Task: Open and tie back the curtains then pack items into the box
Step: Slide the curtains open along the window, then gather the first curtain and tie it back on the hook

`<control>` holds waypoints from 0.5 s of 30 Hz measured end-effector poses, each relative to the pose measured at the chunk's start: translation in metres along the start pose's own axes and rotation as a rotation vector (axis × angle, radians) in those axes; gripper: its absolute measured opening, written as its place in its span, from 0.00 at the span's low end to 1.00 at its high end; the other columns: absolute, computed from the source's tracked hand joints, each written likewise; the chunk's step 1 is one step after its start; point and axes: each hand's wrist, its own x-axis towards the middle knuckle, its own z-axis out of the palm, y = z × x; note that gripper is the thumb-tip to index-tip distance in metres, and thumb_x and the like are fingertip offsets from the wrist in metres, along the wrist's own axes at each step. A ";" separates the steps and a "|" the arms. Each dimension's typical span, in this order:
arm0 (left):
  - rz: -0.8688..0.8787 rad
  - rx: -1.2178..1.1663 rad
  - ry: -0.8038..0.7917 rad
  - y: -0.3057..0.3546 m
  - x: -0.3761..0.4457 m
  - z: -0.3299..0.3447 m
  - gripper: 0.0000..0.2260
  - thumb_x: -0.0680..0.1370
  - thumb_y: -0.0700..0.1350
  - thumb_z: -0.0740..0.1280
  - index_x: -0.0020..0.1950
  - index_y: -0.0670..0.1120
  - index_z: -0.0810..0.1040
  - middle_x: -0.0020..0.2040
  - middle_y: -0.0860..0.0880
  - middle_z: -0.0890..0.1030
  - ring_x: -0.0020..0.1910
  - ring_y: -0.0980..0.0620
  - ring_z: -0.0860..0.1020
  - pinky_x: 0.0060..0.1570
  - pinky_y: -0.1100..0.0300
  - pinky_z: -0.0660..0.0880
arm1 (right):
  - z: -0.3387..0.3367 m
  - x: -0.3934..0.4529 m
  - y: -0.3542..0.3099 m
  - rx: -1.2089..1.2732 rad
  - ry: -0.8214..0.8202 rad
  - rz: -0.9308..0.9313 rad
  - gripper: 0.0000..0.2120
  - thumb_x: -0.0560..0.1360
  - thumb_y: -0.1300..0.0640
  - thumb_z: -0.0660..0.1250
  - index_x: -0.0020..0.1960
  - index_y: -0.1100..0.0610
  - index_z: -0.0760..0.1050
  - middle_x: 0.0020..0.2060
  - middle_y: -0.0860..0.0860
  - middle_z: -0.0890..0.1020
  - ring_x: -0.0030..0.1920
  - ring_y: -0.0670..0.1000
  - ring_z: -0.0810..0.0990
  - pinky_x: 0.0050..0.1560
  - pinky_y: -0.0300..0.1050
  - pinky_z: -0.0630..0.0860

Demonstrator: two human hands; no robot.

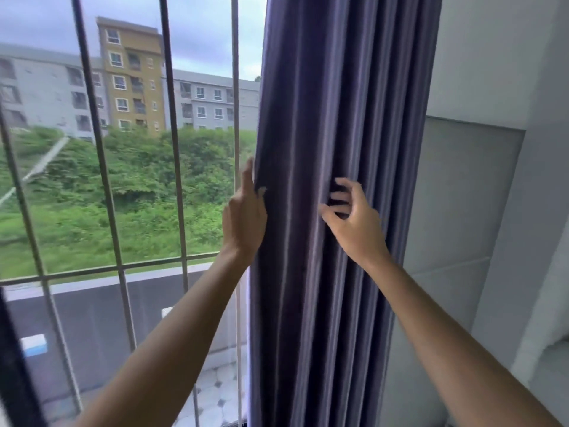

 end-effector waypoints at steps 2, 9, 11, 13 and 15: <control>0.022 0.041 -0.102 -0.004 -0.019 0.010 0.33 0.76 0.41 0.68 0.77 0.45 0.55 0.36 0.40 0.80 0.28 0.43 0.76 0.27 0.59 0.68 | 0.007 0.002 0.012 0.010 -0.037 0.082 0.32 0.74 0.48 0.70 0.73 0.48 0.60 0.61 0.45 0.75 0.56 0.43 0.78 0.52 0.36 0.76; -0.208 -0.088 -0.243 -0.004 -0.058 0.044 0.16 0.71 0.23 0.54 0.55 0.34 0.71 0.37 0.37 0.77 0.34 0.38 0.73 0.33 0.61 0.57 | 0.038 -0.025 0.078 -0.045 -0.136 0.346 0.41 0.75 0.56 0.69 0.79 0.52 0.47 0.67 0.53 0.75 0.62 0.54 0.77 0.55 0.37 0.71; -0.250 -0.105 -0.299 -0.001 -0.065 0.043 0.17 0.70 0.22 0.53 0.55 0.33 0.72 0.41 0.36 0.78 0.39 0.39 0.75 0.34 0.63 0.57 | 0.055 -0.046 0.097 -0.073 -0.172 0.374 0.41 0.74 0.57 0.69 0.79 0.51 0.49 0.64 0.53 0.77 0.60 0.55 0.79 0.56 0.39 0.73; -0.242 -0.129 -0.387 -0.003 -0.077 0.044 0.20 0.70 0.22 0.53 0.57 0.34 0.72 0.46 0.36 0.79 0.41 0.41 0.75 0.35 0.65 0.59 | 0.073 -0.067 0.114 -0.118 -0.239 0.401 0.38 0.75 0.62 0.65 0.78 0.52 0.51 0.58 0.54 0.80 0.53 0.54 0.81 0.52 0.40 0.77; -0.243 -0.152 -0.458 -0.008 -0.090 0.045 0.23 0.69 0.23 0.53 0.61 0.37 0.71 0.49 0.38 0.79 0.44 0.42 0.76 0.35 0.67 0.62 | 0.088 -0.089 0.127 -0.221 -0.314 0.414 0.35 0.75 0.67 0.60 0.78 0.52 0.51 0.52 0.54 0.81 0.46 0.54 0.82 0.47 0.44 0.80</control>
